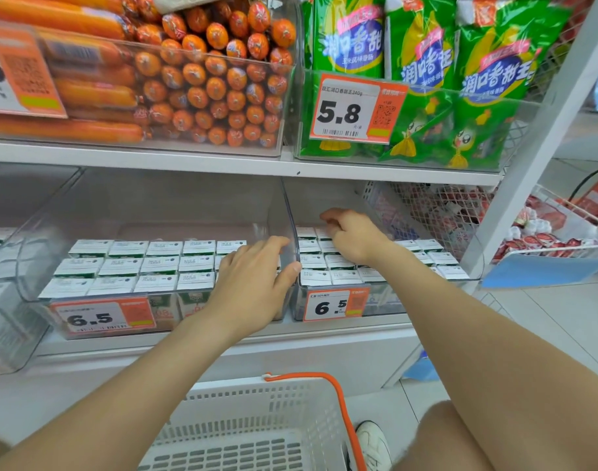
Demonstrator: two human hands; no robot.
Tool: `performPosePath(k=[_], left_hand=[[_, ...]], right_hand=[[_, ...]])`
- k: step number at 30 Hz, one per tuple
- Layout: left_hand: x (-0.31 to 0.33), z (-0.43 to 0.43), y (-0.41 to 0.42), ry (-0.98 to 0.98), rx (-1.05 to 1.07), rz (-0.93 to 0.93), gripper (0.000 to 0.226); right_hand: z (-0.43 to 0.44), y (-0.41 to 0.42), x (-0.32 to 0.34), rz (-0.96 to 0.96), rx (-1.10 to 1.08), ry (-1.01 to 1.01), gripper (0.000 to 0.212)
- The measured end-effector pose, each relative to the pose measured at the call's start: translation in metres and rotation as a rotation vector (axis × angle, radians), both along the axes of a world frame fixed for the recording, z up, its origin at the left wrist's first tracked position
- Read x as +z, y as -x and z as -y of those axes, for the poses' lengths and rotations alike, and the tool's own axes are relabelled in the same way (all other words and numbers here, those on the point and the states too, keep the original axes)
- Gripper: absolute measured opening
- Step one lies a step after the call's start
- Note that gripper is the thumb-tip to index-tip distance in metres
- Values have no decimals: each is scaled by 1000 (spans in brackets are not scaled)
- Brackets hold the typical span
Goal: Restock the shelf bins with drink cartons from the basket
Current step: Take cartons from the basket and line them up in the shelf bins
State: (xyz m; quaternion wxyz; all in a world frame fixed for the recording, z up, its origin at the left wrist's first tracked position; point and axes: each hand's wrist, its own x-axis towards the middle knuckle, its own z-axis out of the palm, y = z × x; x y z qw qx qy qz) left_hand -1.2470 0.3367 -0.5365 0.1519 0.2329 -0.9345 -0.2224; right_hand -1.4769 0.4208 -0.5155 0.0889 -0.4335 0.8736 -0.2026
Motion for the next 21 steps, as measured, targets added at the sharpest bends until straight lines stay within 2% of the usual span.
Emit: performPosePath(k=[2,4,6,8,11,15,19,21], left_hand=[[5,2,-7,-7,-34,-23,44],[12,6,-18,101,-34,-26,37],[22,14,-34,249,9,-28,27],[33,24,-56,303,75,-25,17],[46,44,-97,277,194,-59,5],[56,71,-154,255,340,-109,5],[50,98,-216,235,514,-113,6],[42,117,-250,203,606,-123,19]], right_hand=[[-3,-19,9,-100,-30,148,41],[-7,-47,21,-182,-37,318,34],[-14,-79,34,-189,-21,447,27],[-23,-111,48,-165,39,501,22],[-21,-155,54,-178,218,425,22],[6,-214,42,-230,382,242,29],[43,-276,31,-275,518,253,26],[65,-307,28,-329,572,286,22]])
